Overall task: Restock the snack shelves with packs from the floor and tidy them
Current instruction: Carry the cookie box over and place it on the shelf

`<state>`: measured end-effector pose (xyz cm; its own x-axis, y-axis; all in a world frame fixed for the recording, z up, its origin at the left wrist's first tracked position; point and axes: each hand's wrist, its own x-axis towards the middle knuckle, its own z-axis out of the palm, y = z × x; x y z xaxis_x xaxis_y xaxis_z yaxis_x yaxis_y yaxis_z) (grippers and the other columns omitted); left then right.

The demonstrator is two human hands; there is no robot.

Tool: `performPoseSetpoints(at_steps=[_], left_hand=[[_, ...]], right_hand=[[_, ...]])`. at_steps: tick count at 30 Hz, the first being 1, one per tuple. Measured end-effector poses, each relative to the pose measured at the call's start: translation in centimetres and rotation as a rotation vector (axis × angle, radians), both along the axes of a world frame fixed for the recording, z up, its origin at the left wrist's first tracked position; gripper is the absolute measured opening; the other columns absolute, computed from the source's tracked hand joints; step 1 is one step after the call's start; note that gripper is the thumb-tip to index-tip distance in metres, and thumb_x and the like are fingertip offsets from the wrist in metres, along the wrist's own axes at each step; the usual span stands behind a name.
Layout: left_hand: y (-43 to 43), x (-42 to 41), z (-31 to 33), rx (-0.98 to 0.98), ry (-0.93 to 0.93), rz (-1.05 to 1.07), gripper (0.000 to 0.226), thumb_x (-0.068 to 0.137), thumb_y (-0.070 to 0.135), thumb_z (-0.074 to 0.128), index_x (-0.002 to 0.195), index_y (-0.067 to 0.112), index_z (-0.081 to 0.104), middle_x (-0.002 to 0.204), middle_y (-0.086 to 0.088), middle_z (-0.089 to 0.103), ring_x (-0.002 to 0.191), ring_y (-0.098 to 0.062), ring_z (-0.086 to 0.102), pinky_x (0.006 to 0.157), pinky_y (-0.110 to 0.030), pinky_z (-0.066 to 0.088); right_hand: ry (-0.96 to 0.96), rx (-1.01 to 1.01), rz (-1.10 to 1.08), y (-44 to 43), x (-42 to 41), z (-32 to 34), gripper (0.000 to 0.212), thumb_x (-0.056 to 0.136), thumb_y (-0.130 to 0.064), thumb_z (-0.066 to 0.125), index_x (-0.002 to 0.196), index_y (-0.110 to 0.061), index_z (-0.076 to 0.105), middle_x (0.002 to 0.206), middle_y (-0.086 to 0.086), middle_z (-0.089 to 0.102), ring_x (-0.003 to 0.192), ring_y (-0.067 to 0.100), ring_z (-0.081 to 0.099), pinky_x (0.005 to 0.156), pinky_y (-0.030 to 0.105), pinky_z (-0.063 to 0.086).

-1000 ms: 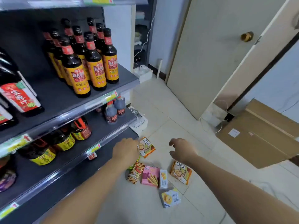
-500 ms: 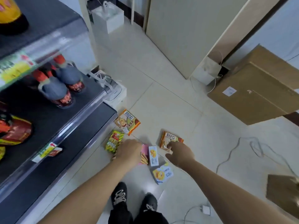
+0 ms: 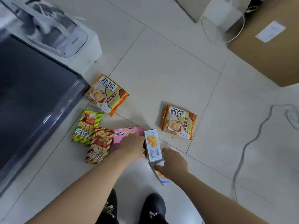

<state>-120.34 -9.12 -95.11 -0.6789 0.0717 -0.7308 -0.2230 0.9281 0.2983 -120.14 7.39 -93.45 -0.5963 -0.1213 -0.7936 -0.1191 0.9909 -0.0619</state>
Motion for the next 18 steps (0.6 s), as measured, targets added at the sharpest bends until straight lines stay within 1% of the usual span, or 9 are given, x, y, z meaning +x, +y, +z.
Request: performPoseSetpoints(at_steps=[2,4,7,9,11,12,15,16,18], left_hand=[[0.4,-0.3,-4.2,0.026,0.003,0.02,0.056,0.09,0.024,0.059,0.141,0.017,0.037,0.135,-0.009,0.048,0.123,-0.03,0.049,0.096,-0.041,0.047],[0.7,-0.5,-7.8,0.053,0.013,0.021,0.077,0.085,0.022,0.066,0.148,0.016,0.022,0.141,-0.01,0.043,0.126,-0.03,0.046,0.097,-0.042,0.047],[1.1,-1.0,-11.7,0.098,0.011,-0.013,0.099,0.079,0.023,0.074,0.152,0.014,0.007,0.151,-0.011,0.032,0.135,-0.031,0.037,0.108,-0.043,0.038],[1.3,-1.2,-13.1,0.116,0.022,-0.004,0.094,0.082,0.015,0.069,0.152,0.015,0.007,0.152,-0.011,0.032,0.135,-0.03,0.037,0.109,-0.043,0.037],[1.3,-1.5,-14.0,0.14,0.083,0.042,0.079,0.084,0.003,0.059,0.15,0.016,0.018,0.146,-0.01,0.041,0.13,-0.03,0.043,0.103,-0.043,0.042],[1.2,-1.7,-14.1,0.158,0.104,0.073,0.073,0.084,0.0,0.057,0.147,0.017,0.024,0.142,-0.009,0.045,0.126,-0.03,0.046,0.1,-0.044,0.045],[1.3,-3.0,-13.0,0.264,0.125,0.218,0.058,0.086,0.006,0.06,0.136,0.023,0.036,0.131,-0.004,0.054,0.12,-0.026,0.053,0.091,-0.041,0.05],[1.3,-3.6,-12.0,0.293,0.14,0.271,0.054,0.087,0.009,0.061,0.132,0.024,0.038,0.127,-0.003,0.056,0.116,-0.025,0.055,0.087,-0.04,0.052],[1.0,-4.6,-9.1,0.321,0.176,0.342,0.048,0.087,0.008,0.059,0.128,0.024,0.038,0.124,-0.002,0.058,0.11,-0.026,0.059,0.083,-0.038,0.053]], right_hand=[[-0.001,-0.002,-0.061,0.4,0.3,-4.5,0.067,0.071,-0.066,0.065,0.117,-0.021,0.045,0.118,0.0,0.051,0.107,0.02,0.055,0.077,0.033,0.049],[0.016,0.003,-0.086,0.5,0.7,-8.4,0.075,0.07,-0.064,0.069,0.122,-0.019,0.04,0.121,0.001,0.047,0.11,0.022,0.052,0.078,0.034,0.047],[0.053,-0.002,-0.161,0.1,1.2,-12.9,0.091,0.065,-0.063,0.074,0.129,-0.016,0.03,0.119,0.003,0.047,0.112,0.026,0.052,0.072,0.034,0.044],[0.073,-0.026,-0.236,-0.1,1.2,-14.7,0.084,0.065,-0.056,0.077,0.122,-0.015,0.03,0.112,0.004,0.051,0.107,0.027,0.056,0.068,0.033,0.043],[0.087,-0.072,-0.31,0.1,0.9,-15.3,0.066,0.07,-0.045,0.075,0.109,-0.016,0.03,0.102,0.004,0.05,0.101,0.029,0.058,0.068,0.032,0.045],[0.089,-0.102,-0.348,0.3,0.7,-15.2,0.062,0.072,-0.044,0.074,0.105,-0.017,0.03,0.099,0.004,0.049,0.1,0.029,0.059,0.068,0.032,0.045],[0.102,-0.199,-0.453,1.1,-0.8,-12.9,0.075,0.065,-0.056,0.077,0.11,-0.017,0.032,0.102,0.003,0.054,0.096,0.028,0.059,0.071,0.033,0.045],[0.118,-0.237,-0.5,1.3,-1.5,-11.6,0.077,0.062,-0.057,0.078,0.111,-0.017,0.033,0.104,0.003,0.055,0.095,0.027,0.059,0.072,0.034,0.048],[0.163,-0.311,-0.602,1.6,-2.9,-8.6,0.074,0.062,-0.045,0.081,0.113,-0.018,0.035,0.107,0.003,0.055,0.094,0.026,0.06,0.076,0.041,0.053]])
